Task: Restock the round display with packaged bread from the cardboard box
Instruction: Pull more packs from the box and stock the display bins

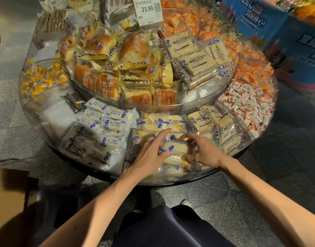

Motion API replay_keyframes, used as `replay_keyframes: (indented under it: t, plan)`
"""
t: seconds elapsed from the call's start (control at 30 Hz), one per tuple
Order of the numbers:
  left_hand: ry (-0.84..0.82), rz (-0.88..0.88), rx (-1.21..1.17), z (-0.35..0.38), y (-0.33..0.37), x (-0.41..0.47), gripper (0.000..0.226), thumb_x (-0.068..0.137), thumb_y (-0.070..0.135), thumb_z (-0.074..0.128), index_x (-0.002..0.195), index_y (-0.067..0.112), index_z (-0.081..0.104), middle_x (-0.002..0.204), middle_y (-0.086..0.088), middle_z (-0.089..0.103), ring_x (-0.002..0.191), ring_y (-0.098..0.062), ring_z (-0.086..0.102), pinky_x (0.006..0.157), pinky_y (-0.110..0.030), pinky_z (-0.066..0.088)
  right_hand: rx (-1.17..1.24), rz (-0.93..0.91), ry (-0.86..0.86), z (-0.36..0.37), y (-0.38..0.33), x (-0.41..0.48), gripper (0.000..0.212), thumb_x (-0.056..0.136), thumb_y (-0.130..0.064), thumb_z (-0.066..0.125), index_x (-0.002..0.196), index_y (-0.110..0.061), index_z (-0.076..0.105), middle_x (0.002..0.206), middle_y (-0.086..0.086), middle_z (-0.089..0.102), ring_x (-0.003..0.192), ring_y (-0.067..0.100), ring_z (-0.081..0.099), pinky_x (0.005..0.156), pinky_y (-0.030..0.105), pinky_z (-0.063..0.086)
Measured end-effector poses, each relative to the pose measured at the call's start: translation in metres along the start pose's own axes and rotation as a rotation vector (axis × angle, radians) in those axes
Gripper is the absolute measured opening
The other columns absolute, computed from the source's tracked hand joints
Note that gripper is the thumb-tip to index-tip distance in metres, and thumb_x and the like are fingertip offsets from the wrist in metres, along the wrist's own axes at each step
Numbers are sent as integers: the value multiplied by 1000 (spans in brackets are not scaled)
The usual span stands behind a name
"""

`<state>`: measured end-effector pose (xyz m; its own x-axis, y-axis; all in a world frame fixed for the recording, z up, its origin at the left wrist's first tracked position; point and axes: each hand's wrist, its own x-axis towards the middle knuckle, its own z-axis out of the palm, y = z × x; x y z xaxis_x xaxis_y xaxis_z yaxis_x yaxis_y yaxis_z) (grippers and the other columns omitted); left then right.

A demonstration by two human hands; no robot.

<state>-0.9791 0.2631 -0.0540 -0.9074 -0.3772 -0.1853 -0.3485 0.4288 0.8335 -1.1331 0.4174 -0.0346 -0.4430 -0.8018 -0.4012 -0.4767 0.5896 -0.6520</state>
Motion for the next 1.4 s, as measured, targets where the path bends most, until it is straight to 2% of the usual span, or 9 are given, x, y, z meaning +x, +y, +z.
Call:
replay_keyframes:
  t: [0.17,0.3,0.5,0.67,0.77,0.93,1.07,1.2,1.4]
  plan:
    - [18,33,197,23,-23,-2,45,97,20,63,139,28,49,136,1,57,124,-18,54,105,-37,45,-296,-91,161,39,39,-6,78,78,-23,83,143,-11,40,136,15,56,119,32,59,100,38,48]
    - [-27,113,639,34,-31,3,47,96,41,58,140,25,50,138,-1,46,125,-18,44,99,-34,47,-413,-119,253,57,61,-5,66,77,-19,82,133,-11,47,126,15,54,106,32,57,81,43,55]
    - [-63,197,960,34,-38,12,52,94,49,58,135,17,53,136,-5,40,126,-24,35,106,-38,36,-479,-62,260,62,62,-5,59,85,-27,76,137,-18,50,133,16,48,116,33,51,92,49,53]
    - [1,201,568,0,-20,7,41,97,38,59,133,19,54,126,0,48,106,-11,47,89,-30,45,-382,-83,335,45,32,-3,48,86,-19,71,132,-9,57,126,18,55,114,35,53,95,46,46]
    - [172,139,262,-57,-1,-3,12,97,25,62,98,15,69,78,2,60,63,2,44,67,-24,41,-320,-186,424,36,-18,16,29,86,-19,71,114,-12,65,105,10,65,96,30,61,83,40,51]
    - [554,-38,244,-187,-22,-69,17,90,31,70,75,24,64,48,8,44,44,-2,41,50,-16,31,-117,-468,318,82,-150,73,11,90,-16,65,100,-12,67,92,3,69,77,20,59,69,27,37]
    - [849,-340,253,-248,-88,-192,13,90,32,71,81,24,68,66,12,59,62,1,55,58,-15,39,-40,-681,65,180,-257,97,16,88,-25,60,93,-11,67,91,0,72,84,20,65,73,19,37]
    - [1117,-752,65,-266,-171,-322,7,93,17,67,89,11,67,72,7,58,68,-7,56,61,-12,37,-104,-845,-221,285,-356,101,17,89,-30,64,101,-20,68,95,4,70,90,25,65,79,33,50]
    - [1154,-1228,-152,-270,-317,-456,10,95,27,62,98,21,70,100,-2,70,95,-25,66,80,-29,49,-284,-972,-490,460,-466,110,5,87,-14,63,90,-10,64,87,11,63,75,25,56,71,30,40]
